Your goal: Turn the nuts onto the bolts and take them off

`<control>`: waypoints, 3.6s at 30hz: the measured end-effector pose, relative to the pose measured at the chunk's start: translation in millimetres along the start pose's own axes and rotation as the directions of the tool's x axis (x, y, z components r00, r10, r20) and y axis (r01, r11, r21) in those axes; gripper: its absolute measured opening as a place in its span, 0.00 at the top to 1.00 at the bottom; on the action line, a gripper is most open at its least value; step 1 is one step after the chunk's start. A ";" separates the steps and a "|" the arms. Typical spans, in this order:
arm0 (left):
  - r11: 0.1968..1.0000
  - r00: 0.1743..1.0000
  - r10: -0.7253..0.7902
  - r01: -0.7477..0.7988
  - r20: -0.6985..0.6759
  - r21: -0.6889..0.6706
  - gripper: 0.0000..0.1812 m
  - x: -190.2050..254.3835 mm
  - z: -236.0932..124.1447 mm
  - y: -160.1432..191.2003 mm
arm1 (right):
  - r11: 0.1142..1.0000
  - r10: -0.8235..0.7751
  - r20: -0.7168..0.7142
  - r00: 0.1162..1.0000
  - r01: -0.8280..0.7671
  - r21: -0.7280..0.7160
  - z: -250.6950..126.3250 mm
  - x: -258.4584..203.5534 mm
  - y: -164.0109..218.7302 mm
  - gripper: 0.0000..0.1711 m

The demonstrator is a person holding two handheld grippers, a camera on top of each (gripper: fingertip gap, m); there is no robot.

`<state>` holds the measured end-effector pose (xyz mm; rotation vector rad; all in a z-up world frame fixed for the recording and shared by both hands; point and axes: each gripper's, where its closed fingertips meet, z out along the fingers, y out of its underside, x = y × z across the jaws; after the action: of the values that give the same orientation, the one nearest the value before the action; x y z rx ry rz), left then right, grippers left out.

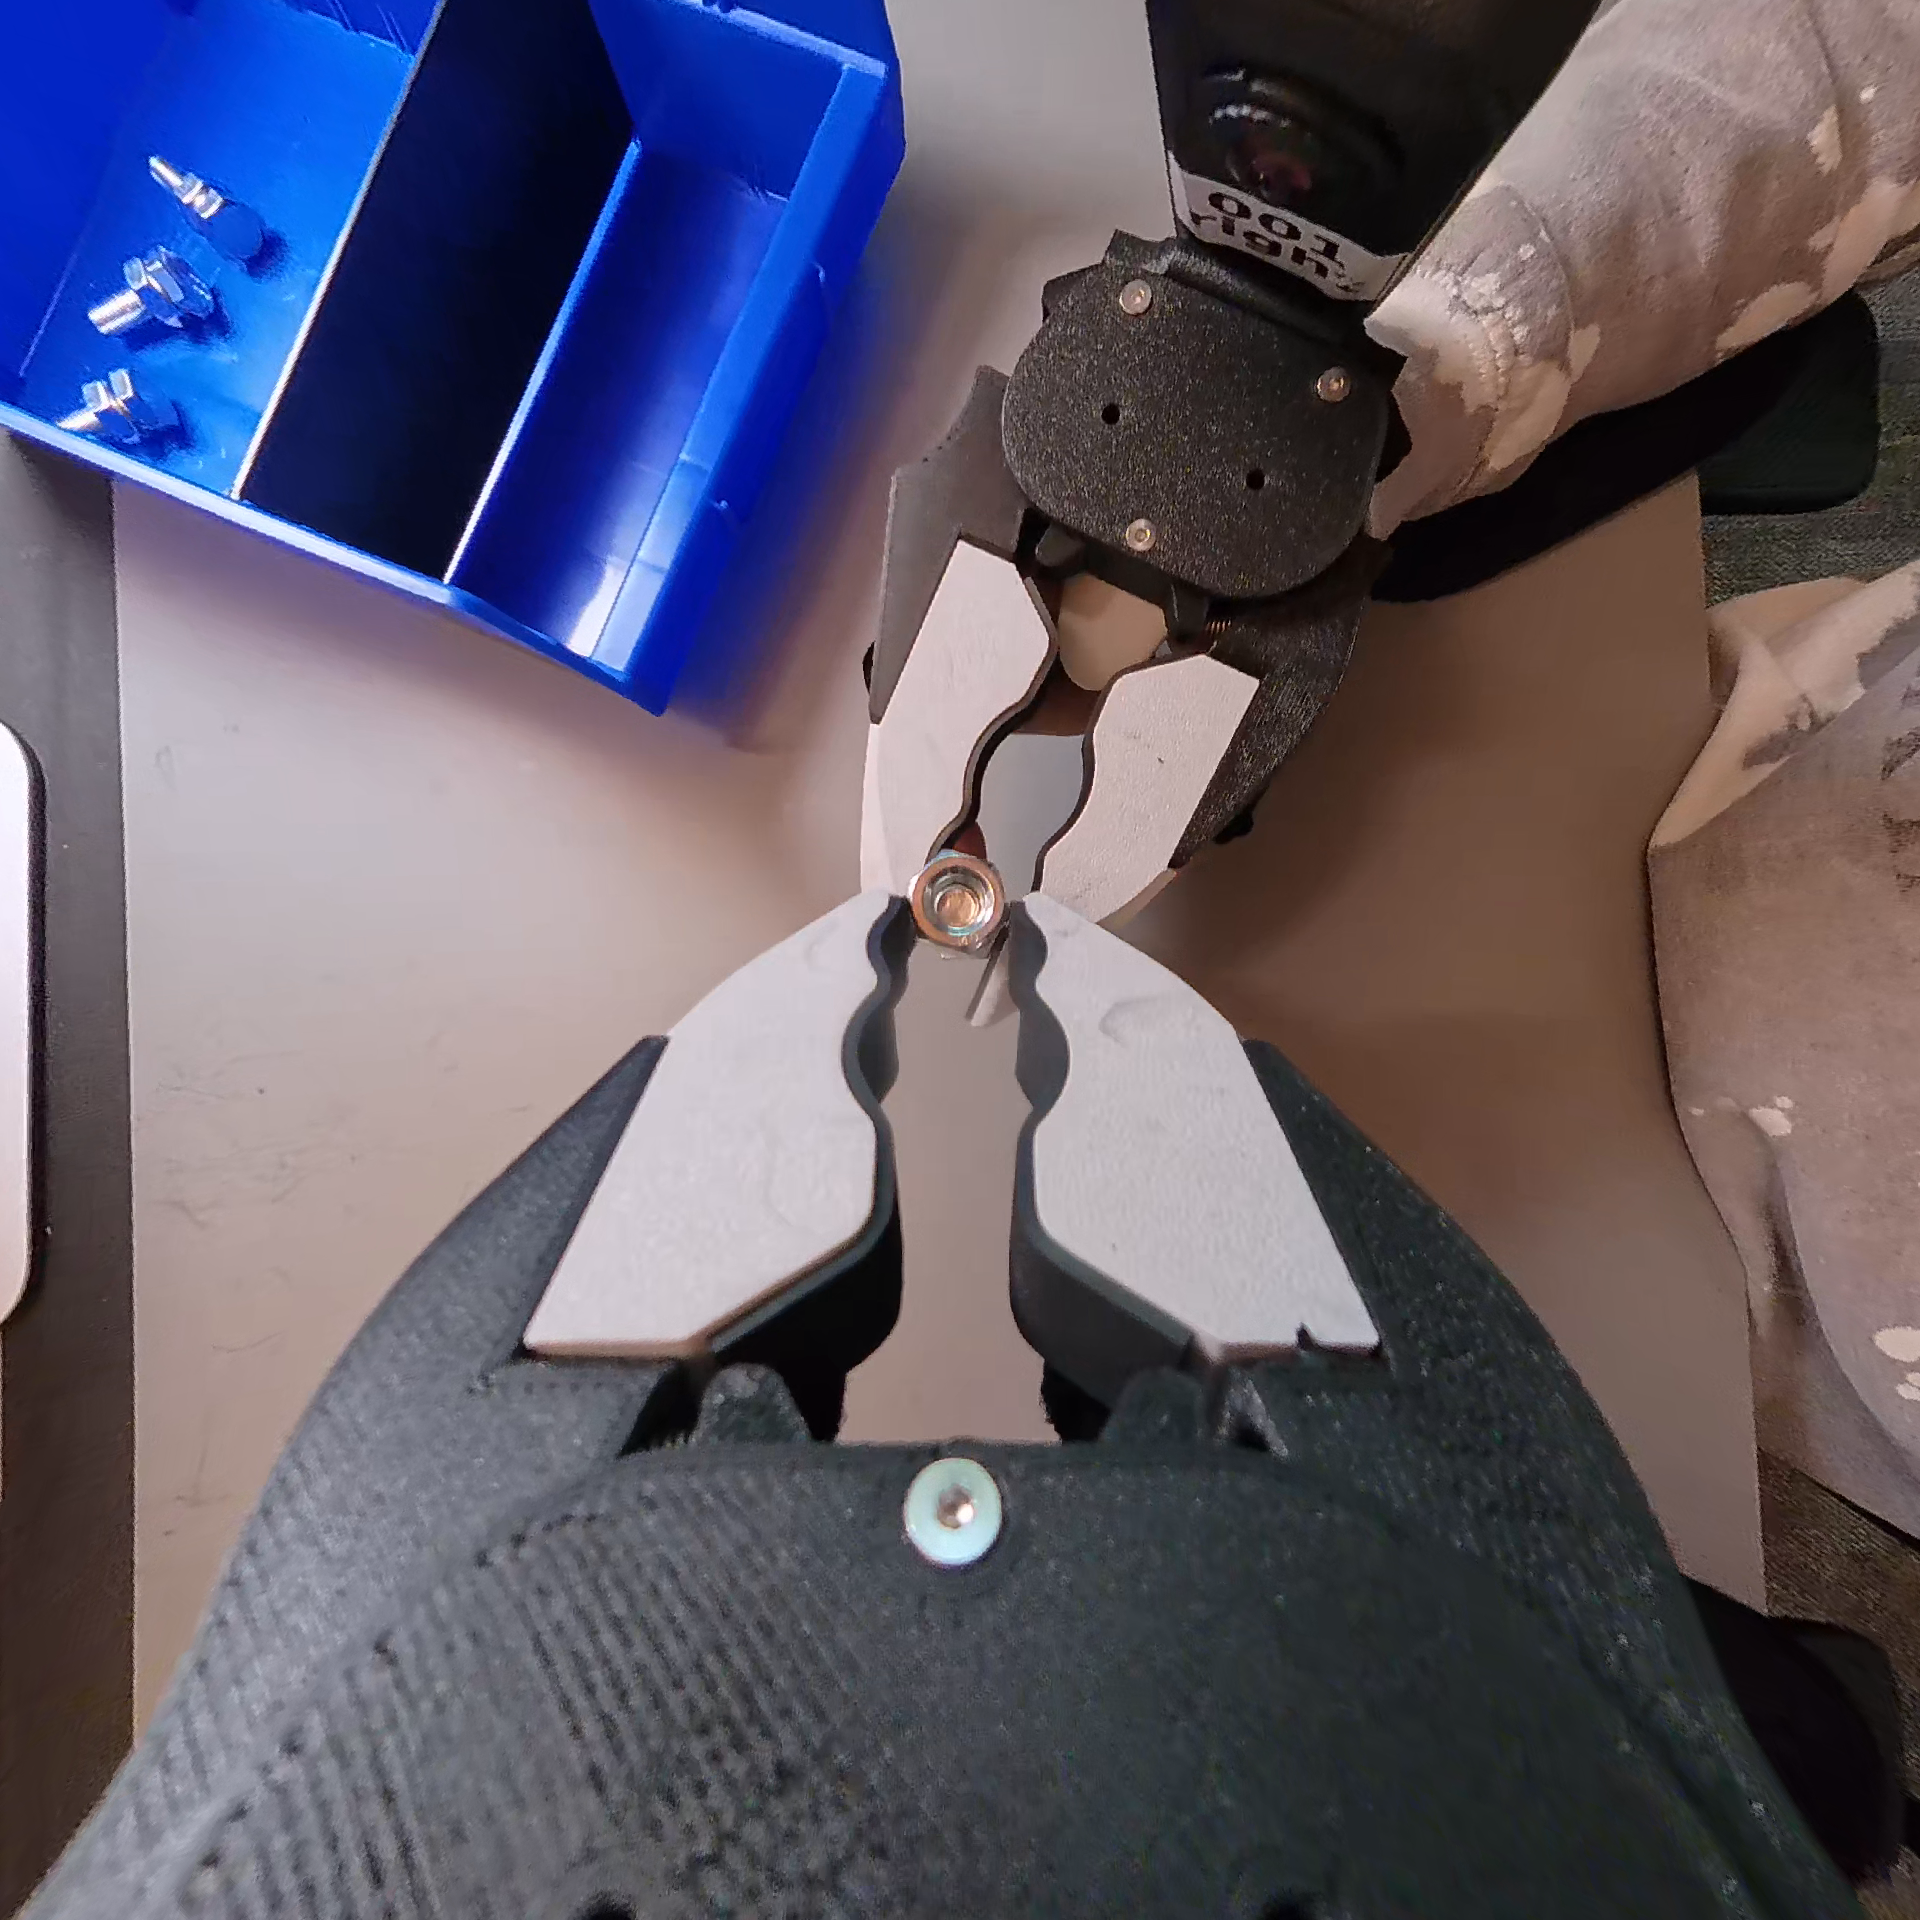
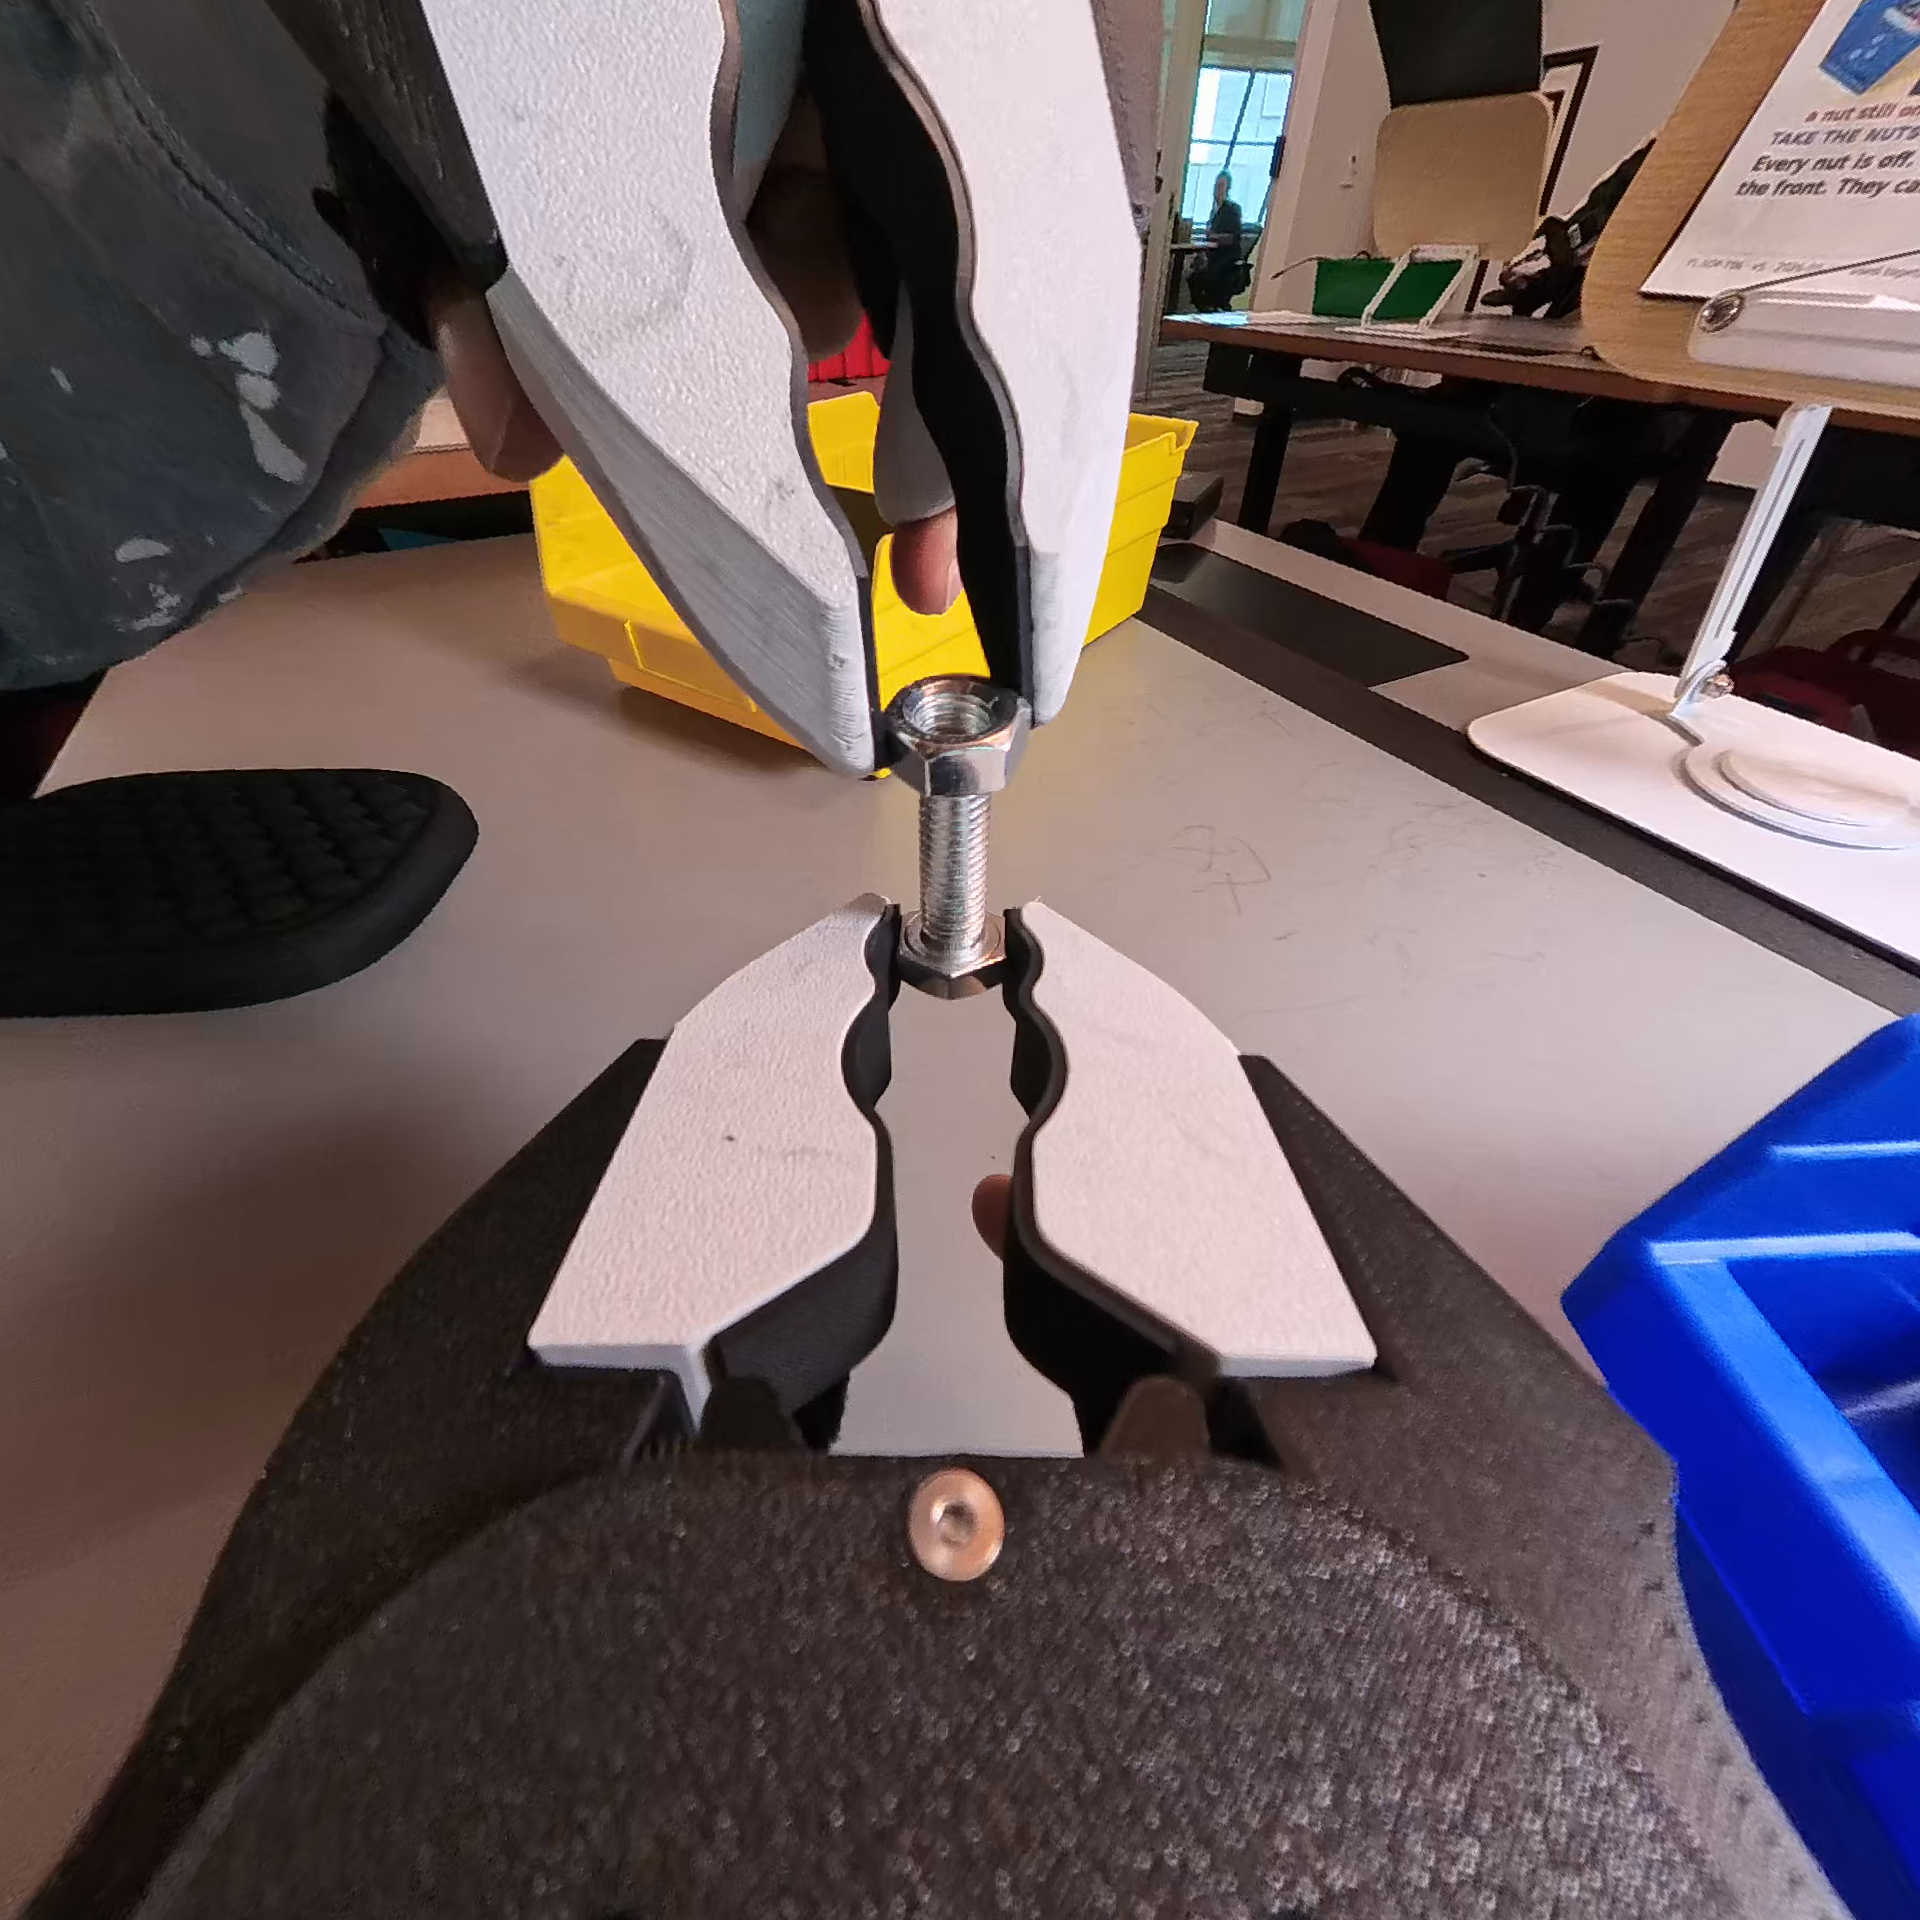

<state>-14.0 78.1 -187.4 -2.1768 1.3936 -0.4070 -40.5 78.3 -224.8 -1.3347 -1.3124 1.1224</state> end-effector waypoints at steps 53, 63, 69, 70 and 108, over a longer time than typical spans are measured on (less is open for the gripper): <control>0.844 0.973 -0.159 0.046 0.167 0.534 0.90 -7.2 11.9 2.8 | 0.998 -0.024 -0.038 0.999 0.021 -0.066 1.9 6.6 10.6 0.89; 0.849 0.980 -0.165 0.083 0.113 0.522 0.90 -4.2 12.4 5.4 | 0.997 -0.030 -0.022 0.999 0.029 -0.067 3.4 3.2 12.4 0.89; 0.870 0.987 -0.143 0.087 0.078 0.486 0.90 -0.4 12.5 9.4 | 0.996 -0.046 -0.006 0.999 0.045 -0.076 4.9 -0.8 14.1 0.89; 0.874 0.989 -0.134 0.085 0.070 0.479 0.90 0.9 12.1 10.0 | 0.996 -0.046 0.003 0.999 0.046 -0.075 5.2 -2.3 14.3 0.89; 0.926 1.000 0.025 -0.018 -0.014 0.376 0.90 15.6 3.6 23.3 | 0.988 -0.057 0.098 0.994 0.070 -0.139 10.3 -23.9 21.4 0.89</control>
<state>-23.0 57.2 -204.0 -1.8468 1.2292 -0.6321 -47.7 54.5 -247.6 -1.3465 -1.5170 1.0751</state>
